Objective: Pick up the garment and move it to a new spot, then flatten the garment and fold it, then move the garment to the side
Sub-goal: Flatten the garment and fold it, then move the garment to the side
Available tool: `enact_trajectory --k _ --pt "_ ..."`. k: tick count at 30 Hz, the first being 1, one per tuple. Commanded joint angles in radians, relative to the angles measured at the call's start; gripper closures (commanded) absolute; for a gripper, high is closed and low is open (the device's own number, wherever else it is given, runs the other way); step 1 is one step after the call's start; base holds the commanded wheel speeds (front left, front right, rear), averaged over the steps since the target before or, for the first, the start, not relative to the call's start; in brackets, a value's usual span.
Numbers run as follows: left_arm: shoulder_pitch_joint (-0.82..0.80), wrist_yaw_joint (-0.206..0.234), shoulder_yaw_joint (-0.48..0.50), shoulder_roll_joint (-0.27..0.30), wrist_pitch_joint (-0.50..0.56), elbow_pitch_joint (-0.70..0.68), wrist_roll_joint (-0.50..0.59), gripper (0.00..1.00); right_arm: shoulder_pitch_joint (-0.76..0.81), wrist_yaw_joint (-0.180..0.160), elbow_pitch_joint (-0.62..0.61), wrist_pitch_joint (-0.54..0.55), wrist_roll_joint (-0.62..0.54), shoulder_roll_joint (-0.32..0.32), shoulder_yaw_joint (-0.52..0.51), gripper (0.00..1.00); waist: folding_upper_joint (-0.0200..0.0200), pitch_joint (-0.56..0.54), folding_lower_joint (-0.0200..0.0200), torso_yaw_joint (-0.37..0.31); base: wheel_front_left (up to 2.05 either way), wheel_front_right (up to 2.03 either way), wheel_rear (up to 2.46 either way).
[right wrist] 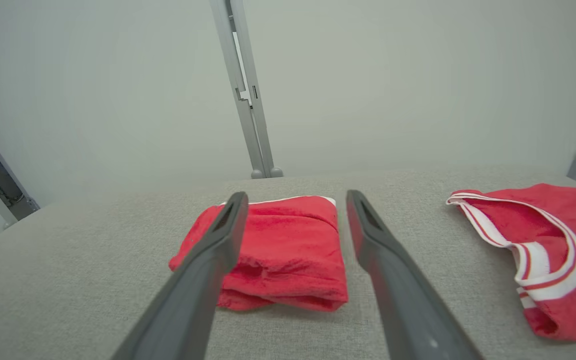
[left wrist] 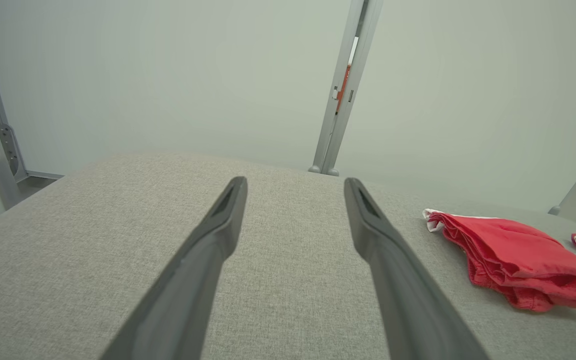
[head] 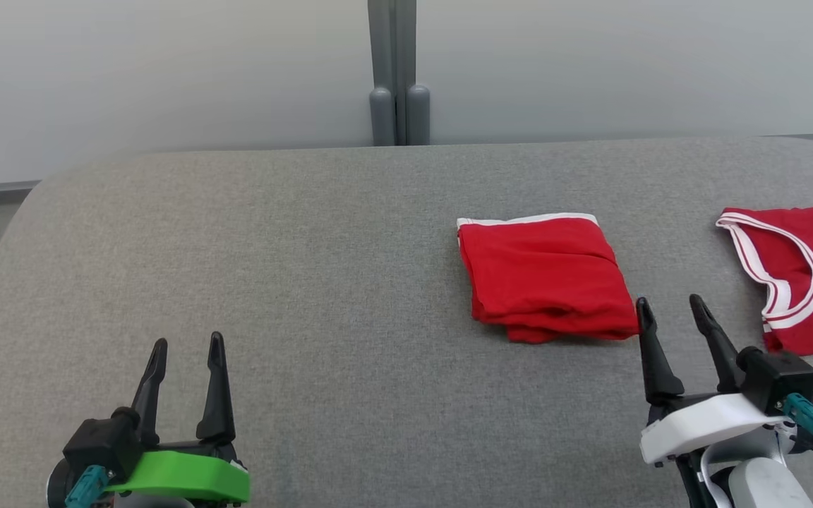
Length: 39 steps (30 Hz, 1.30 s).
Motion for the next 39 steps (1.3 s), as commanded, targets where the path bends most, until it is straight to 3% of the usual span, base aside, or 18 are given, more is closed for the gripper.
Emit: enact_trajectory --k 1,19,39 --pt "0.01 -0.002 0.01 0.002 -0.003 0.009 0.011 0.0 0.016 -0.001 0.016 -0.01 -0.024 -0.006 -0.016 0.0 -0.0001 -0.014 0.0 -0.016 0.0 0.0 0.0" --pt "-0.019 -0.032 0.015 0.002 -0.003 0.116 0.042 0.0 -0.023 -0.001 0.218 -0.052 -0.018 -0.026 -0.056 0.0 -0.0001 -0.056 0.0 -0.03 0.0 0.0 0.0" --pt "-0.025 -0.036 -0.006 0.002 -0.003 0.134 0.049 0.0 -0.049 -0.001 0.204 -0.051 -0.042 -0.042 -0.026 0.0 -0.0001 -0.046 0.0 -0.012 0.0 0.0 0.0"
